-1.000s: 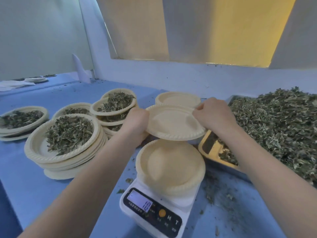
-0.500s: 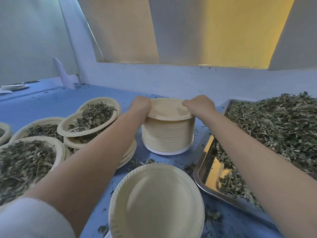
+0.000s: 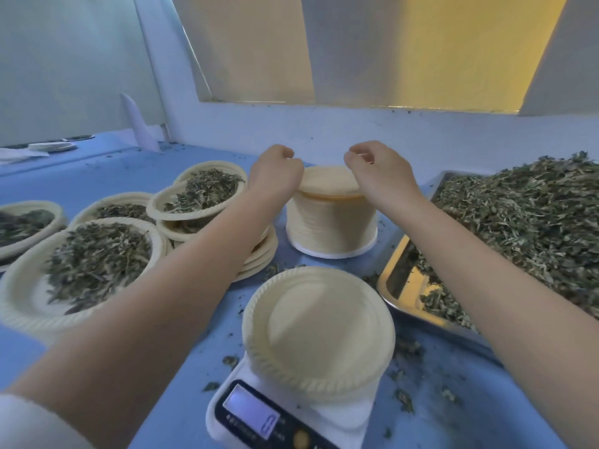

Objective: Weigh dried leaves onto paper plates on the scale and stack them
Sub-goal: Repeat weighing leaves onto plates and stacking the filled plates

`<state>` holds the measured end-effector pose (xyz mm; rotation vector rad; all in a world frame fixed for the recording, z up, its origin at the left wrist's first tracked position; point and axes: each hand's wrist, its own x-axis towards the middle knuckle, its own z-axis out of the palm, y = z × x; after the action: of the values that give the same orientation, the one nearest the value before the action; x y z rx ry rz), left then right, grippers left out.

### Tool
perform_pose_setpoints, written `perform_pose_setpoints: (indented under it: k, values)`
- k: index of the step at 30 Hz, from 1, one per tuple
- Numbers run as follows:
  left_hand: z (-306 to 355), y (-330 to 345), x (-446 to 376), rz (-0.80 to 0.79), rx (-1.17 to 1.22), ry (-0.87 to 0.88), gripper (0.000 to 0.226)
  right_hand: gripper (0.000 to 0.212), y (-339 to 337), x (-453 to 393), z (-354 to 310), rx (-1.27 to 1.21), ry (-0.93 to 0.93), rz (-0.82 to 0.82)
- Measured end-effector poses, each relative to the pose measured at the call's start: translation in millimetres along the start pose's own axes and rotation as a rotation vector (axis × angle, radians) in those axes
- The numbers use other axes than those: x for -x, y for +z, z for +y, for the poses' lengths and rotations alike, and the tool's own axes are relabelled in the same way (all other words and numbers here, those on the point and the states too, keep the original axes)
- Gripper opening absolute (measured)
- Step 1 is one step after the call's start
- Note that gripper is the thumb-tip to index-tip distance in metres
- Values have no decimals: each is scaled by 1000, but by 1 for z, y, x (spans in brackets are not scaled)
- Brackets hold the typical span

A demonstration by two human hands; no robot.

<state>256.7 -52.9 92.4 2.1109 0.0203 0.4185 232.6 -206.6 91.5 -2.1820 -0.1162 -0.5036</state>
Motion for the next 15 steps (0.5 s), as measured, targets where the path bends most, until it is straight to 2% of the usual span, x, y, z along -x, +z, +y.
perform_pose_setpoints:
  k: [6, 10, 15]
  values:
    - [-6, -5, 60, -35, 15, 43, 35, 26, 8, 56, -17, 62, -111, -102]
    - [-16, -5, 99, -76, 59, 66, 28, 28, 10, 93, -13, 108, -165, -194]
    - [-20, -10, 132, -105, 28, 71, 33, 22, 3, 119, -5, 165, -205, -271]
